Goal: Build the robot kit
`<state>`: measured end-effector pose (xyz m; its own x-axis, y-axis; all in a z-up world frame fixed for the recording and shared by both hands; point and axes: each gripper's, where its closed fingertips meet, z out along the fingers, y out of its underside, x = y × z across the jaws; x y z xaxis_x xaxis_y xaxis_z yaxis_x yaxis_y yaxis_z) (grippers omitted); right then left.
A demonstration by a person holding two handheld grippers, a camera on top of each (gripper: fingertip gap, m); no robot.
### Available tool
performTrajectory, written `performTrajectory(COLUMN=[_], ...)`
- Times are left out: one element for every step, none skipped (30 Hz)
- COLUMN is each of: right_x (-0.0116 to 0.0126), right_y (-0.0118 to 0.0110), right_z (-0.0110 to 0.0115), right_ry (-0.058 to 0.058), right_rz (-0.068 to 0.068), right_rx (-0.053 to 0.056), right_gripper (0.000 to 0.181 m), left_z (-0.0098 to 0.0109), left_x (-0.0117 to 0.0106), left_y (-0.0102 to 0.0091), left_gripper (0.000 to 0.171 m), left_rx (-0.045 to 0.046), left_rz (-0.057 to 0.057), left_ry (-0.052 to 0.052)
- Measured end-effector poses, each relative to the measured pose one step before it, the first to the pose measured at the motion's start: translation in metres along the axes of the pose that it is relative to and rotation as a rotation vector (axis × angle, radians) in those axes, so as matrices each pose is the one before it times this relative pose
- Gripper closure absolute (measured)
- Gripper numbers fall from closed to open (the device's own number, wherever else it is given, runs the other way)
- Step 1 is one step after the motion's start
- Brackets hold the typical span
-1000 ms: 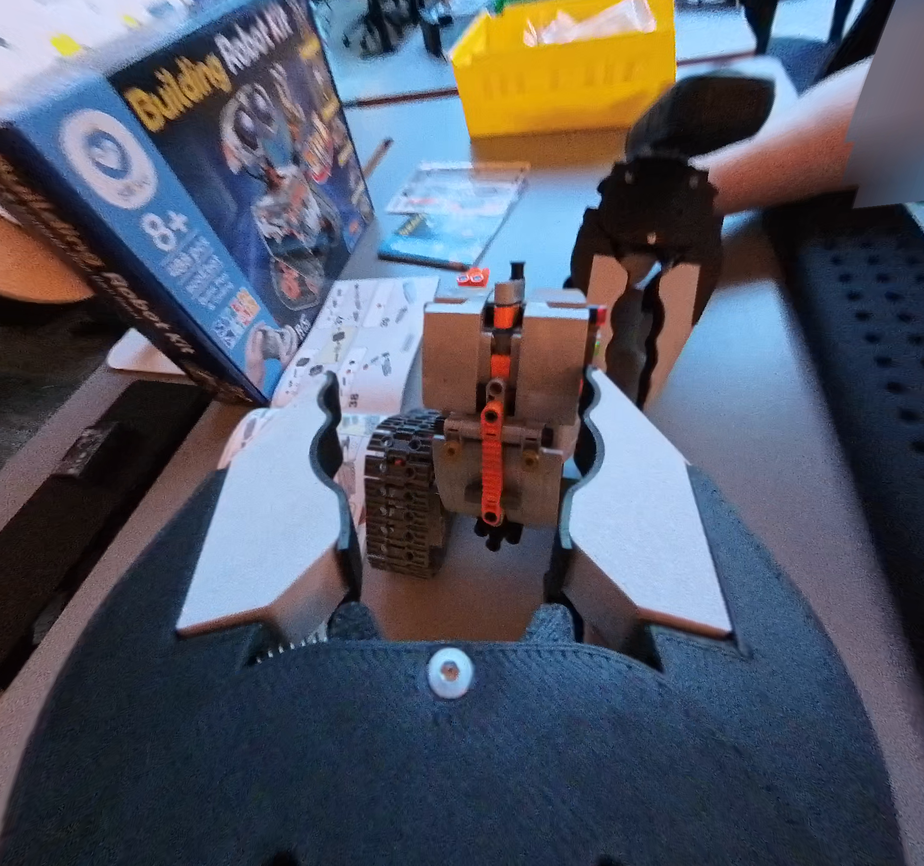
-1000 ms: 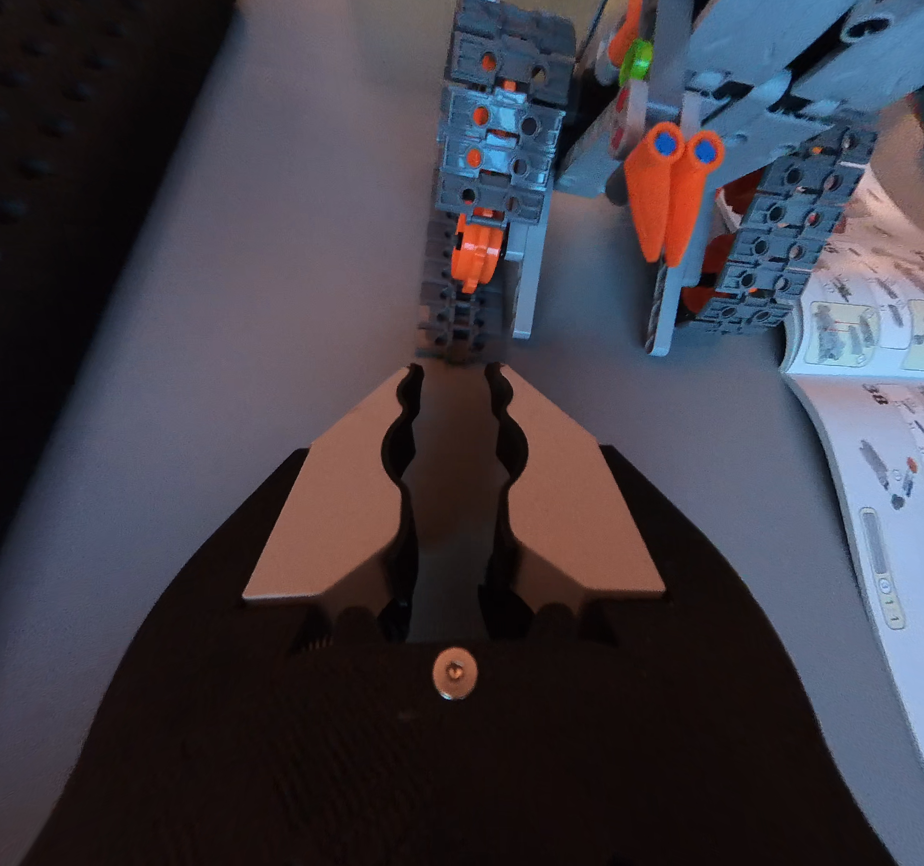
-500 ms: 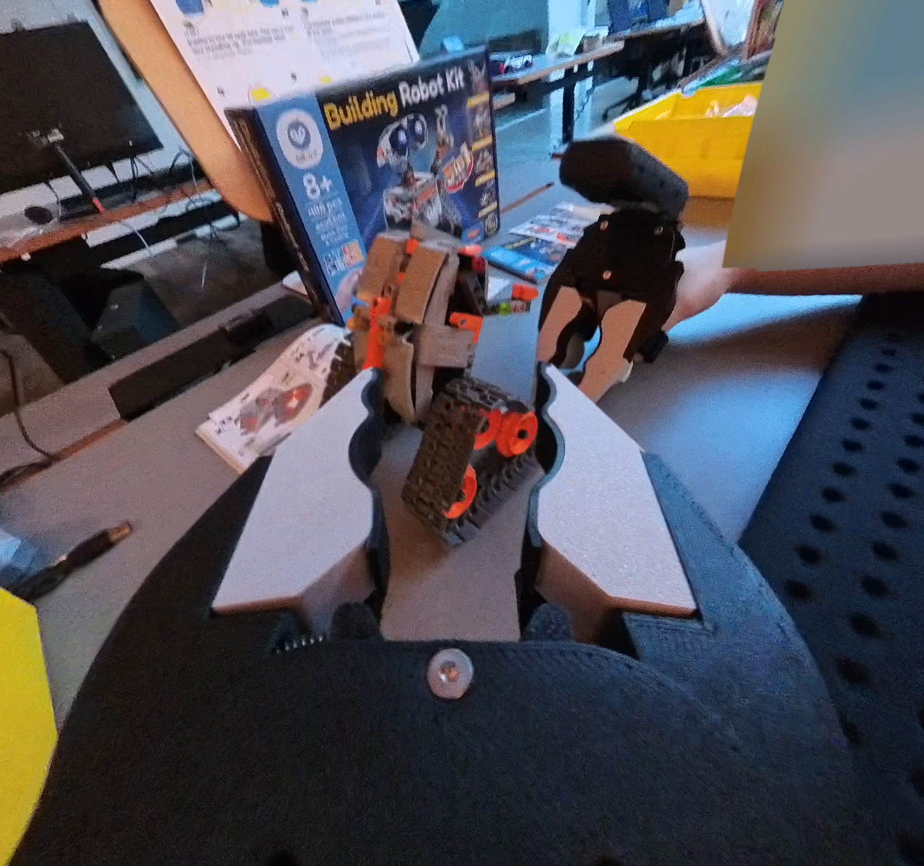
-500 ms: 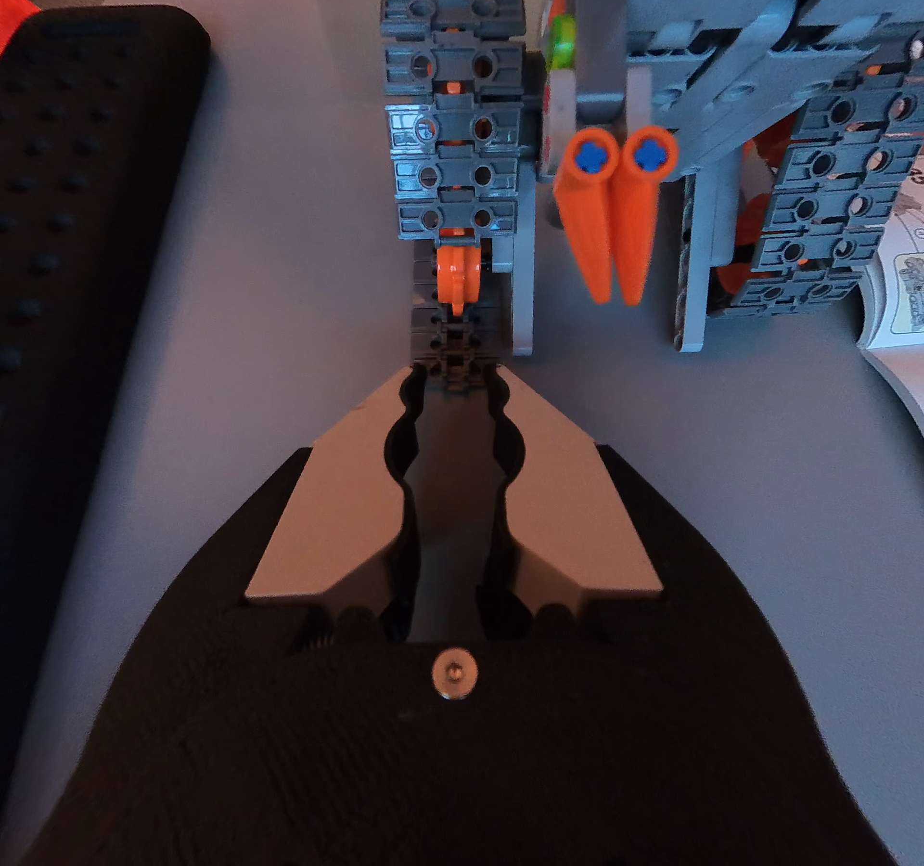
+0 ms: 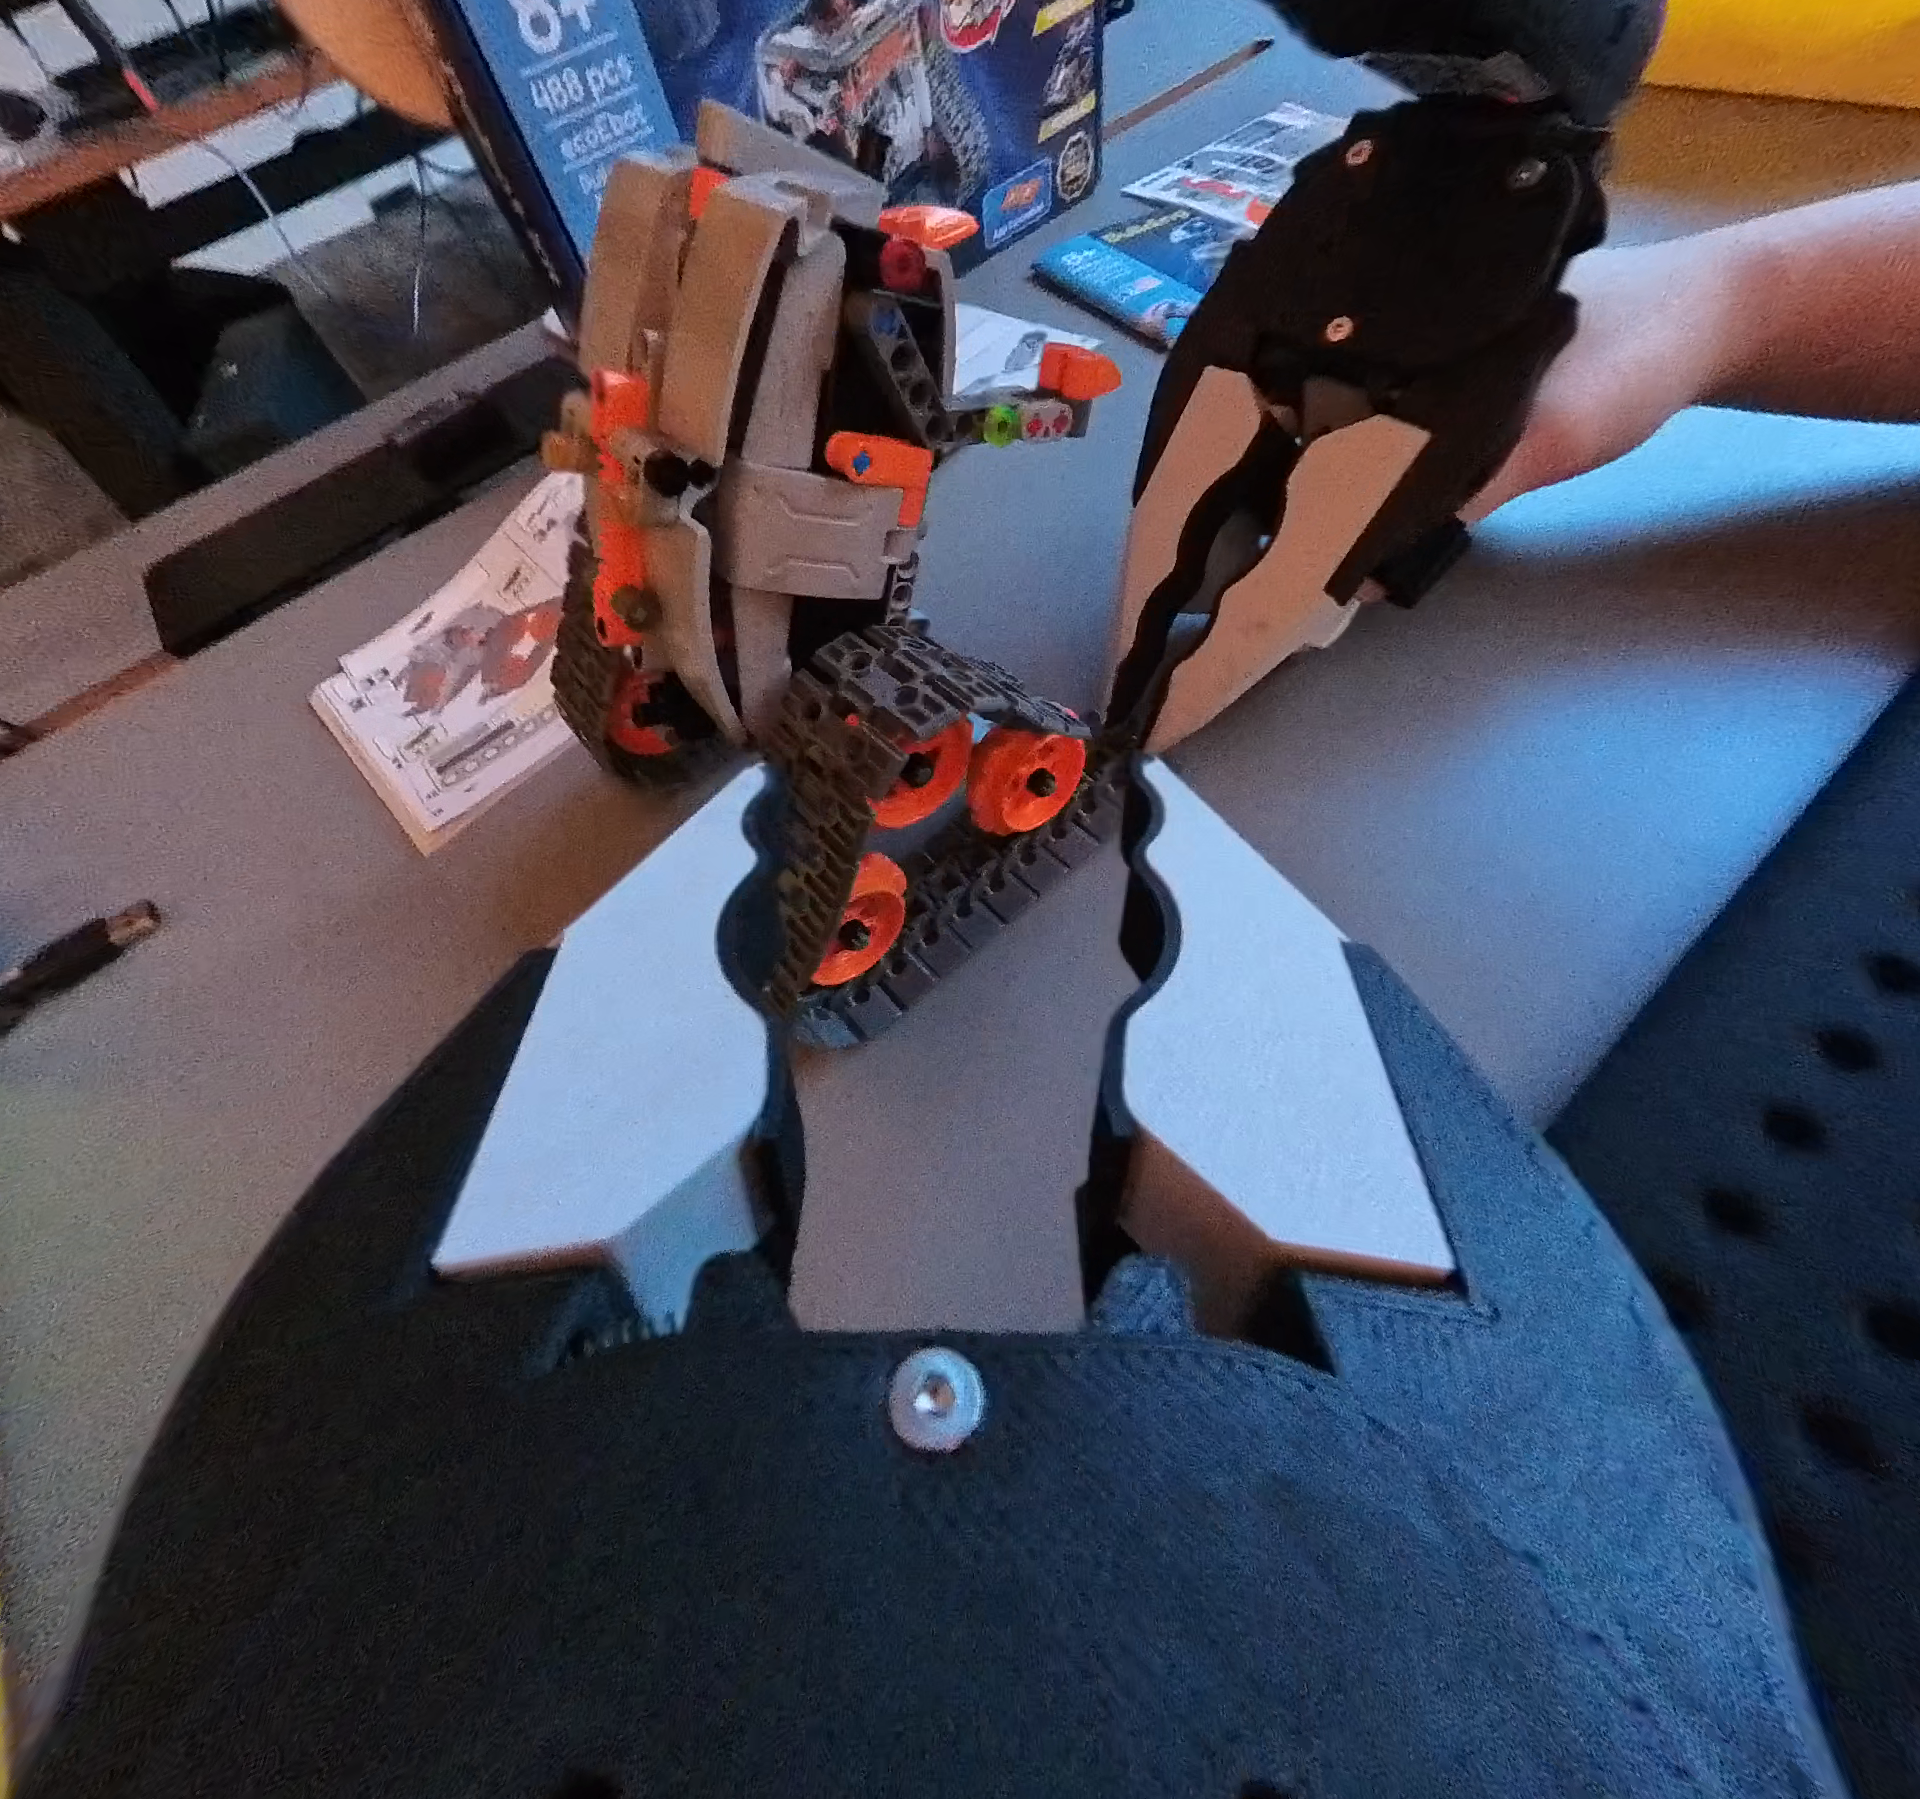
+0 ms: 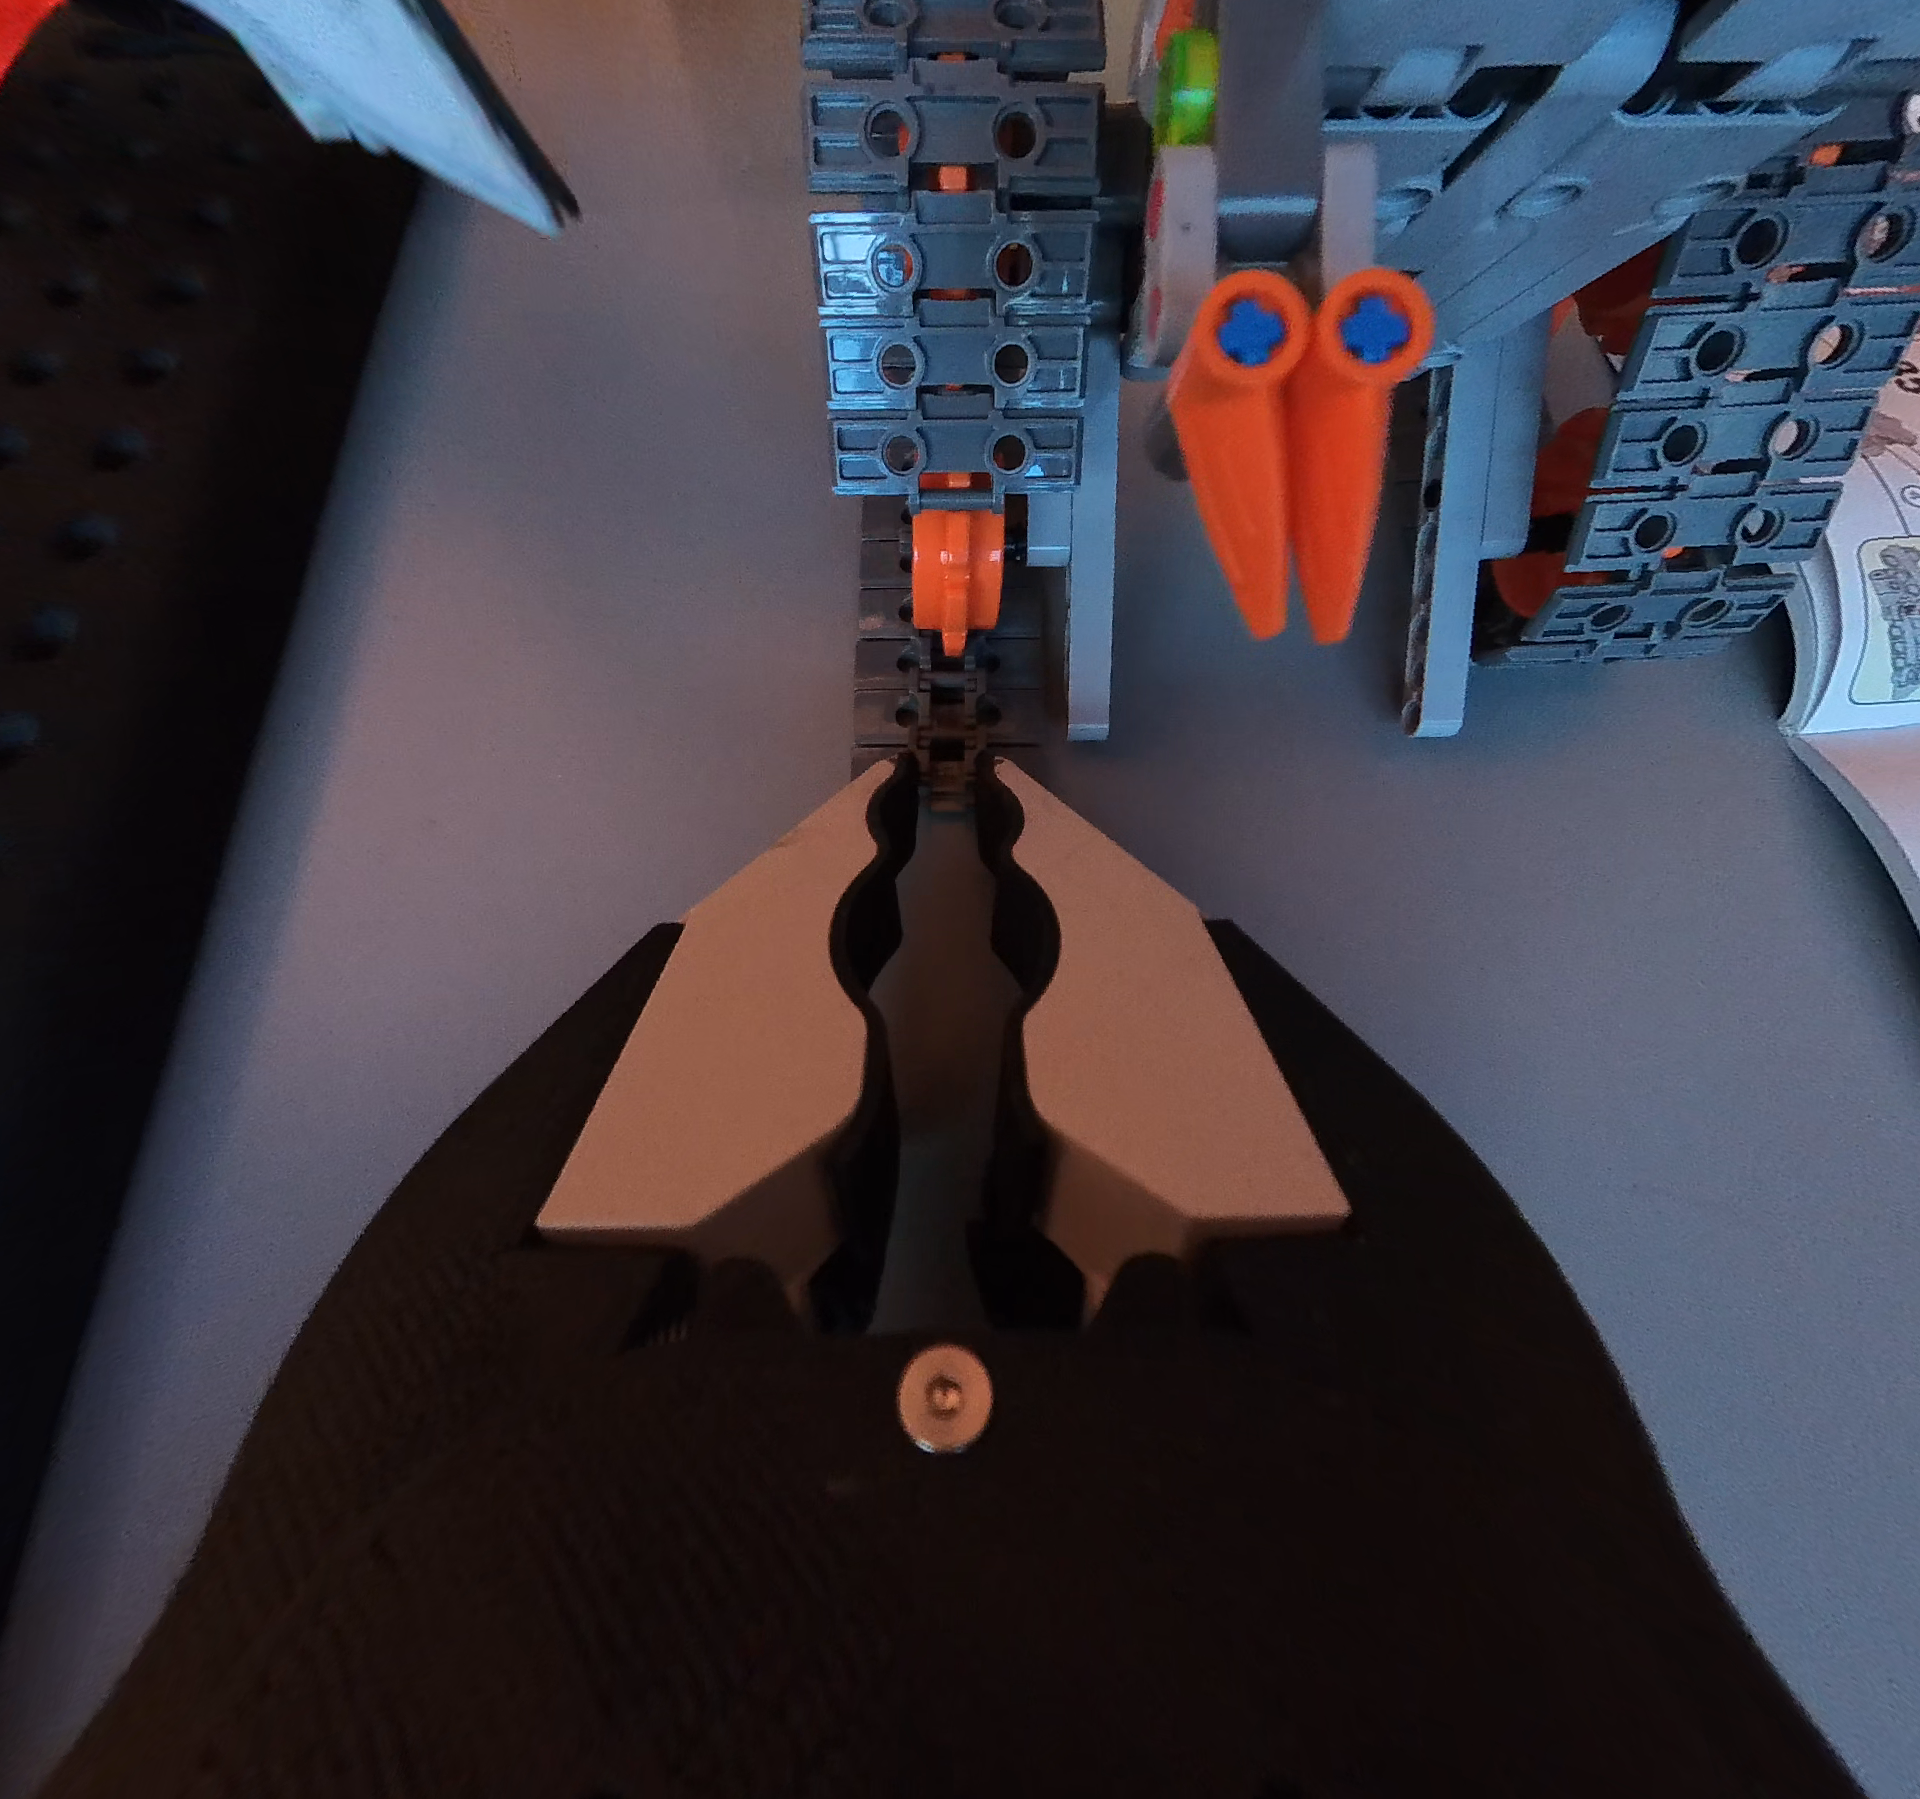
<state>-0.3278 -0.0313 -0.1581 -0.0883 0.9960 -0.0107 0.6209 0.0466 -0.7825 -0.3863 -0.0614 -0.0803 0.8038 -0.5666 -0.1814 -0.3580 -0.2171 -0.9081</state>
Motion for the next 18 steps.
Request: performTrajectory(right_x=[0.00002, 0.00003, -0.00001, -0.00003, -0.00002, 0.00007, -0.00003, 0.00006, 0.00004, -0.00002, 0.00008, -0.00004, 0.00003, -0.00003, 0.00010, -0.00004, 0.00005, -0.00001], right_y=[0.00015, 0.00018, 0.00004, 0.00003, 0.00009, 0.00001, 0.00008, -0.00001, 0.00009, 0.00000, 0.00000, -0.00001, 0.00001, 0.00000, 0.00000, 0.00000, 0.00008, 0.00000], right_z=[-0.00015, -0.00002, -0.00001, -0.00001, 0.00004, -0.00003, -0.00011, -0.00002, 0.00003, -0.00002, -0.00002, 0.00000, -0.00001, 0.00000, -0.00001, 0.00001, 0.00007, 0.00001], right_ry=[0.0018, 0.0018, 0.0011, -0.0002, -0.0014, -0.0019, -0.0020, -0.0020, -0.0021, -0.0014, -0.0010, -0.0007, -0.0003, -0.0001, 0.0001, 0.0004, 0.0007, 0.0009], right_rz=[-0.0025, -0.0027, -0.0018, 0.0001, 0.0017, 0.0022, 0.0020, 0.0024, 0.0025, 0.0017, 0.0012, 0.0007, 0.0004, 0.0002, 0.0002, -0.0002, -0.0007, -0.0009], right_rx=[-0.0003, -0.0005, -0.0004, -0.0002, 0.0000, 0.0001, 0.0000, 0.0002, 0.0000, 0.0001, 0.0001, 0.0001, 0.0000, 0.0000, 0.0000, 0.0000, -0.0001, 0.0000], right_gripper=[0.170, 0.170, 0.169, 0.169, 0.169, 0.169, 0.169, 0.169, 0.168, 0.169, 0.169, 0.169, 0.169, 0.169, 0.169, 0.169, 0.169, 0.169], left_z=[0.00574, 0.00427, 0.00358, 0.00334, 0.00315, 0.00249, 0.00139, 0.00061, 0.00041, 0.00035, 0.00054, 0.00071, 0.00051, 0.00067, 0.00069, 0.00072, 0.00067, 0.00041], left_x=[-0.00015, -0.00153, -0.00197, -0.00006, 0.00368, 0.00314, 0.00111, -0.00010, -0.00004, 0.00052, 0.00105, 0.00063, -0.00017, 0.00017, -0.00029, -0.00022, 0.00086, 0.00056], left_y=[0.00127, 0.00050, 0.00058, 0.00165, 0.00127, -0.00039, -0.00092, -0.00051, -0.00041, -0.00083, -0.00062, -0.00024, 0.00006, 0.00048, 0.00074, 0.00041, -0.00056, -0.00089], left_gripper=[0.106, 0.105, 0.103, 0.103, 0.102, 0.099, 0.098, 0.100, 0.100, 0.099, 0.097, 0.097, 0.097, 0.097, 0.098, 0.098, 0.097, 0.098], left_rx=[-0.01472, -0.00559, -0.00352, -0.01001, -0.00954, -0.00141, 0.00299, 0.00200, 0.00310, 0.00574, 0.00505, 0.00160, -0.00170, -0.00460, -0.00769, -0.00641, -0.00027, 0.00275], left_rz=[-0.0315, -0.0230, -0.0047, 0.0147, 0.0178, 0.0122, 0.0143, 0.0164, 0.0126, 0.0049, 0.0000, 0.0032, 0.0106, 0.0174, 0.0234, 0.0235, 0.0195, 0.0184], left_ry=[-0.0065, -0.0107, -0.0171, -0.0109, 0.0076, 0.0012, -0.0101, -0.0134, -0.0098, -0.0043, 0.0000, -0.0022, -0.0078, -0.0078, -0.0130, -0.0140, -0.0087, -0.0099])
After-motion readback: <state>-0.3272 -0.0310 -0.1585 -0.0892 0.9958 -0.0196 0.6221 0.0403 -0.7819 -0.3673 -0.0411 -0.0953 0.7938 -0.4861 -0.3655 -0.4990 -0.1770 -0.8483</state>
